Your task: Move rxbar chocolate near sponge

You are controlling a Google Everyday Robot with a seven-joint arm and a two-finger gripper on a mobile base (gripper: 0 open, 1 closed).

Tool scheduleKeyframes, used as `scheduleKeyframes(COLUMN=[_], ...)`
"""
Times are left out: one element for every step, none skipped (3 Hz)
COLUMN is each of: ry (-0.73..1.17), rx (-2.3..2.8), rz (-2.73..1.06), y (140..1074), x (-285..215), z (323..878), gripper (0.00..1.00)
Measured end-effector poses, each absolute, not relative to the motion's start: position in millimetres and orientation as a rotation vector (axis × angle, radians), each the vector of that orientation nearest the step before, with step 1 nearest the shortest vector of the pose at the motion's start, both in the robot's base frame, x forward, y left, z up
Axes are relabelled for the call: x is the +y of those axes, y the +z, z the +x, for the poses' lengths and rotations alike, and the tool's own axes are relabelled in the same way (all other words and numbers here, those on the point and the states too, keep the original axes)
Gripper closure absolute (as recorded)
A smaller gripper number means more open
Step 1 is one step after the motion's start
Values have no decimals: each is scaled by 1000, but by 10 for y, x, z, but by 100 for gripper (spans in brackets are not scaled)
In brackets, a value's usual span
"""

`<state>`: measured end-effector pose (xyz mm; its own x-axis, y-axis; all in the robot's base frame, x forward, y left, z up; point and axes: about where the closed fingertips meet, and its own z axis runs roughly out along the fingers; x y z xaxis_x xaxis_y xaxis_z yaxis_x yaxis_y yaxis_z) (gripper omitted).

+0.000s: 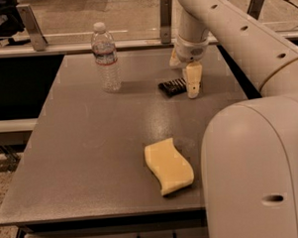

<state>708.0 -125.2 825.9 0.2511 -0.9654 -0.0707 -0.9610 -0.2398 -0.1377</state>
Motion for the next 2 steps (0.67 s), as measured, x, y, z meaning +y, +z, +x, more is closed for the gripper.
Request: scheduleKeyframes(ry=[-53, -53], rx=[1853, 1853], rz=[-2373, -2373], y=[8206, 8267], x=[-1336, -1338], z=[7053, 7053], gripper=[40, 64])
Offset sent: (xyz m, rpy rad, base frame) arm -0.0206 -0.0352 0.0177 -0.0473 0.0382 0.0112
